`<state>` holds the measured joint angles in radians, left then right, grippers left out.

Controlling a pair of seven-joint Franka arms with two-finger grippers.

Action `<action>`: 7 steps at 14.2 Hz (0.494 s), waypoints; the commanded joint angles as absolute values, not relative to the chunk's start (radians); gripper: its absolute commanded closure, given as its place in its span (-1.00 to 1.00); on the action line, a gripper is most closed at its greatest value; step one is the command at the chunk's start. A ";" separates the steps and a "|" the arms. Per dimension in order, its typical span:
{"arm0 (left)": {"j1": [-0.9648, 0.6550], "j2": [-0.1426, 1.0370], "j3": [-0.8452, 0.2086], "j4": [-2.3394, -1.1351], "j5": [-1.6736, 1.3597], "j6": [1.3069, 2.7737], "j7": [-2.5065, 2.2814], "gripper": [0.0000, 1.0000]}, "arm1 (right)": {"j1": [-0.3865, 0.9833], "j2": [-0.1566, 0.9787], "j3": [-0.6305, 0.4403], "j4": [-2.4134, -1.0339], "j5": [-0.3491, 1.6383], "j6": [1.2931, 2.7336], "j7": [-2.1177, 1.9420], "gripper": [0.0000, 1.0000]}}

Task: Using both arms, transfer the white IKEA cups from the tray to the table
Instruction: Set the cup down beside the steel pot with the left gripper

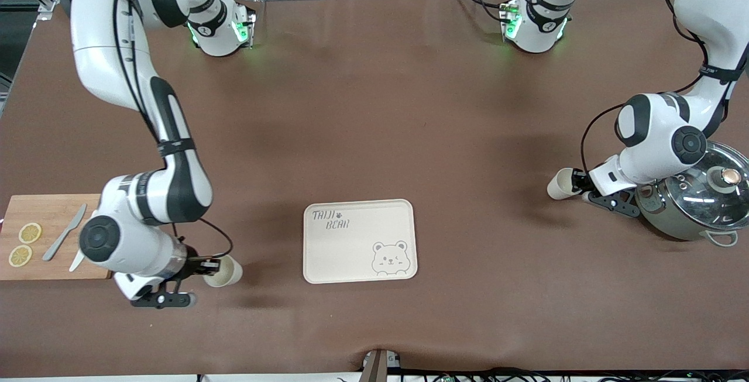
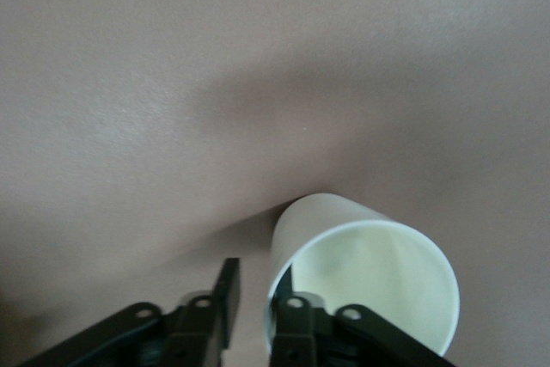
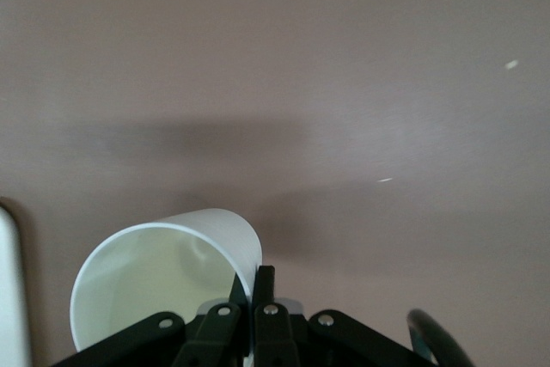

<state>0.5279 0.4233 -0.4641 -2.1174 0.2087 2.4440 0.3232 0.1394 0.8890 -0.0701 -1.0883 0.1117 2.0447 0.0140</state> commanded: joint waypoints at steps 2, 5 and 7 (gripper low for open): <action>0.534 0.371 -0.482 -2.091 0.248 2.390 0.272 -1.00 | 0.043 0.874 -0.054 -1.106 0.103 2.040 -0.162 1.00; 0.532 0.367 -0.532 -1.959 0.244 2.207 0.203 -1.00 | -0.017 0.882 -0.054 -1.115 0.106 2.077 -0.248 1.00; 0.526 0.374 -0.560 -1.837 0.239 2.074 0.158 -1.00 | -0.038 0.885 -0.054 -1.146 0.106 2.104 -0.290 1.00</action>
